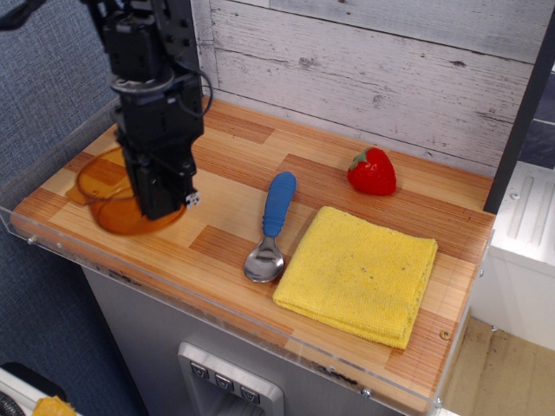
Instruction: Put the clear container on the left of the spoon.
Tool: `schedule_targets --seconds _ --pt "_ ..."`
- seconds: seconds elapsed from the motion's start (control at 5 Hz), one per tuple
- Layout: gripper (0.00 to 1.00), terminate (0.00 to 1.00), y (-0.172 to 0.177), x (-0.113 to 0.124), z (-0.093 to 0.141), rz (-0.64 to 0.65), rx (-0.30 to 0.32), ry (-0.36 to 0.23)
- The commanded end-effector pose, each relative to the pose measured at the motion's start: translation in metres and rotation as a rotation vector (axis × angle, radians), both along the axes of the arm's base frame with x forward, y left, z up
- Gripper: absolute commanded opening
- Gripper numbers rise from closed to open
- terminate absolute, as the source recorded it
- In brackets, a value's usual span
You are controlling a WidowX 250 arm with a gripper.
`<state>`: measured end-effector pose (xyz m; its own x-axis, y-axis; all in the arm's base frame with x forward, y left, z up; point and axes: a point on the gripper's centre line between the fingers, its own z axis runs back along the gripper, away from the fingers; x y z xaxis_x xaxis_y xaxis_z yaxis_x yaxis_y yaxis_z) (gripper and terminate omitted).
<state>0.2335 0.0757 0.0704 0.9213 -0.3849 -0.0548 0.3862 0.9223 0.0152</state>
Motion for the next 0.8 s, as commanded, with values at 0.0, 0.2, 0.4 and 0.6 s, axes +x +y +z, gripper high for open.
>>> schedule_targets --seconds 0.0,0.2,0.4,0.6 --pt "0.0 0.0 0.023 0.036 0.015 -0.038 0.031 -0.124" --pt "0.0 0.0 0.028 0.055 0.01 -0.086 0.044 -0.176" --pt "0.0 0.0 0.036 0.076 0.001 -0.103 0.058 -0.182" --pt "0.0 0.0 0.036 0.099 -0.002 -0.148 0.067 -0.172"
